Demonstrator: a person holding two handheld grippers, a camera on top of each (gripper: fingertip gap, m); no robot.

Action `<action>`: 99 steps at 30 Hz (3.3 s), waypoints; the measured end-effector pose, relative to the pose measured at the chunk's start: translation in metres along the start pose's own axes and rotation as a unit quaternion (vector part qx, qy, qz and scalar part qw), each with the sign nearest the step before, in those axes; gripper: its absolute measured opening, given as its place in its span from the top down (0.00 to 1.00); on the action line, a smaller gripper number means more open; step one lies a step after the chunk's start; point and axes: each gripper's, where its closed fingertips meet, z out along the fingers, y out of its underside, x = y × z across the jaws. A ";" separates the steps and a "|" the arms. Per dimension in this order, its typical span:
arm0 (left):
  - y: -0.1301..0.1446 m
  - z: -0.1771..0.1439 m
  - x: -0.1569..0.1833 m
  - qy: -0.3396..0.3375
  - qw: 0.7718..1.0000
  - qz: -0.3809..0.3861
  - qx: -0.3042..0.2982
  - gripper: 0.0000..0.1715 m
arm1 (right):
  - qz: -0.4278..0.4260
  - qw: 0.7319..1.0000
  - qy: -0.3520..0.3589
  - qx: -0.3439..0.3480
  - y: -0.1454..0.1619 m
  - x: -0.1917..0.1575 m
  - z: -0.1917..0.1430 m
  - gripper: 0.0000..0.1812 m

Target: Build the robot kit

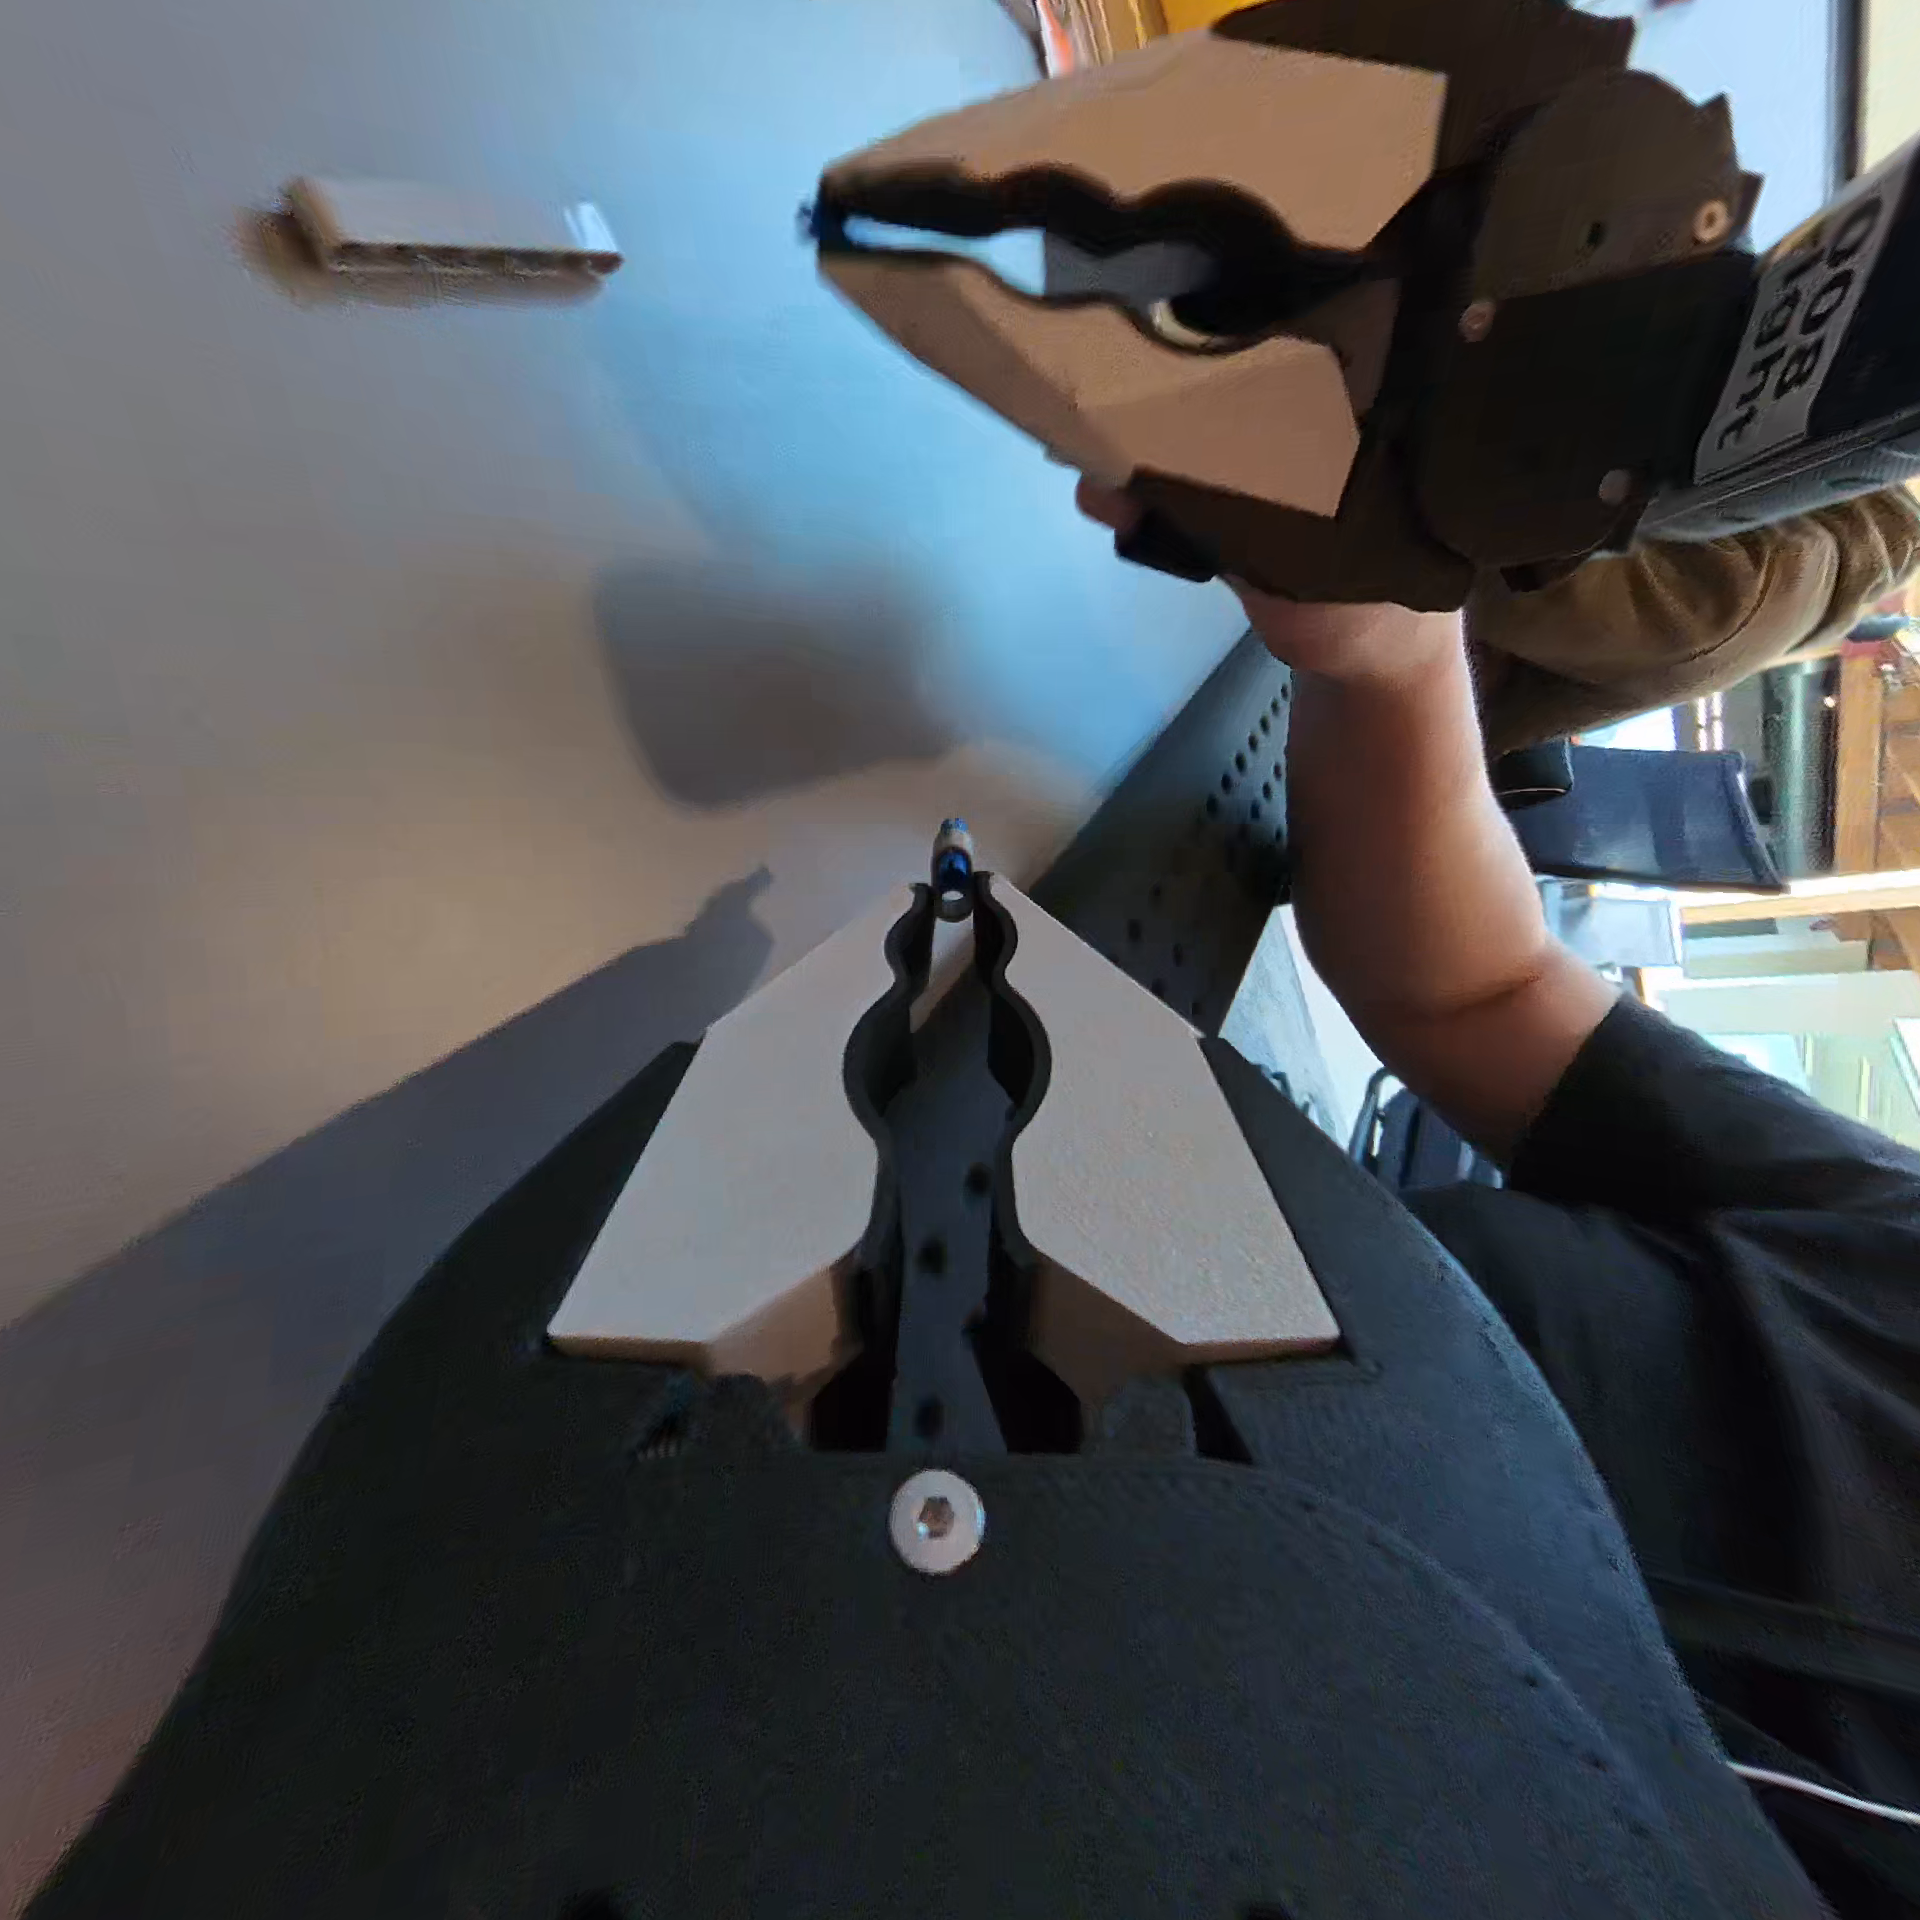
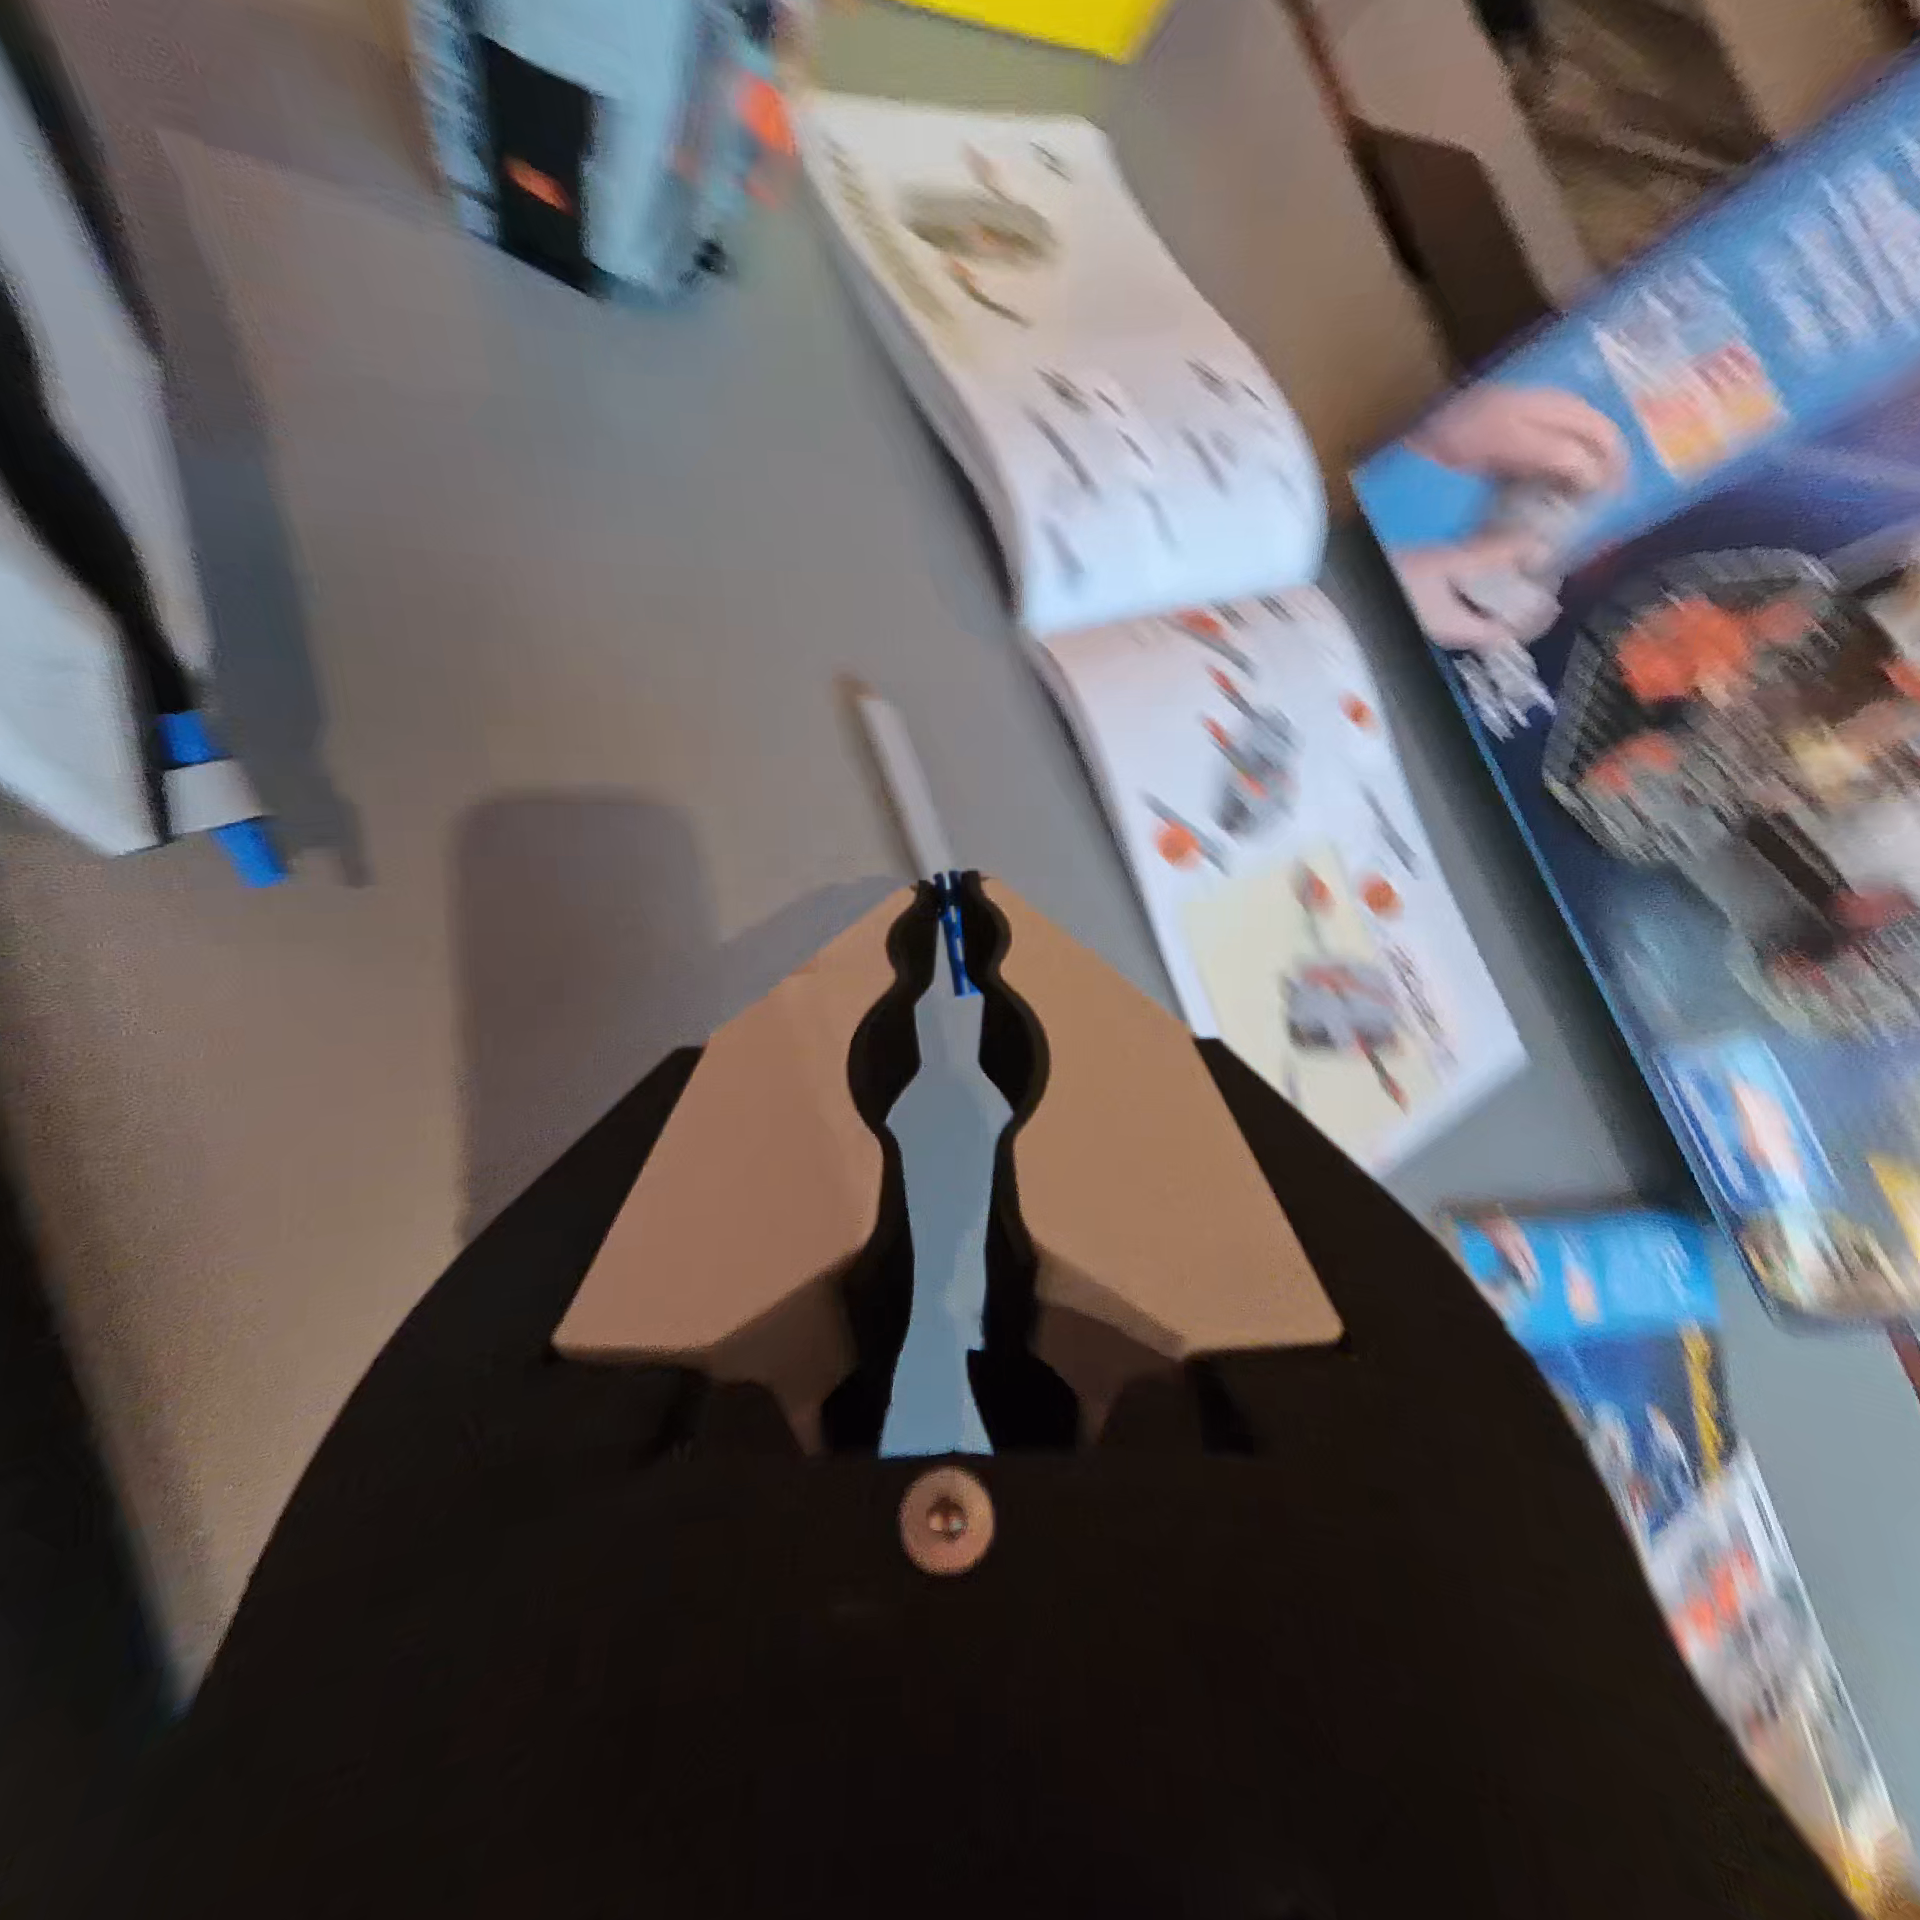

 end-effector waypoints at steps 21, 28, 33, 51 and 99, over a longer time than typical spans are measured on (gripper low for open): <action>-0.032 -0.010 -0.026 -0.245 0.962 0.116 -0.019 0.71 | 0.086 0.992 0.094 0.005 0.045 0.037 -0.011 0.98; -0.092 -0.092 -0.013 -0.617 0.640 0.457 0.004 0.73 | 0.094 0.991 0.099 0.017 0.045 0.038 -0.010 0.98; -0.105 -0.096 -0.006 -0.684 0.457 0.559 -0.104 0.68 | 0.112 0.989 0.091 0.019 0.048 0.039 -0.007 0.98; -0.074 -0.083 0.058 -0.225 0.855 0.370 0.286 0.76 | 0.460 0.763 -0.308 0.333 -0.055 -0.011 -0.068 0.98; 0.025 -0.025 -0.015 -0.287 0.922 0.252 0.067 0.70 | 0.140 0.963 0.124 0.195 0.052 0.002 -0.115 0.91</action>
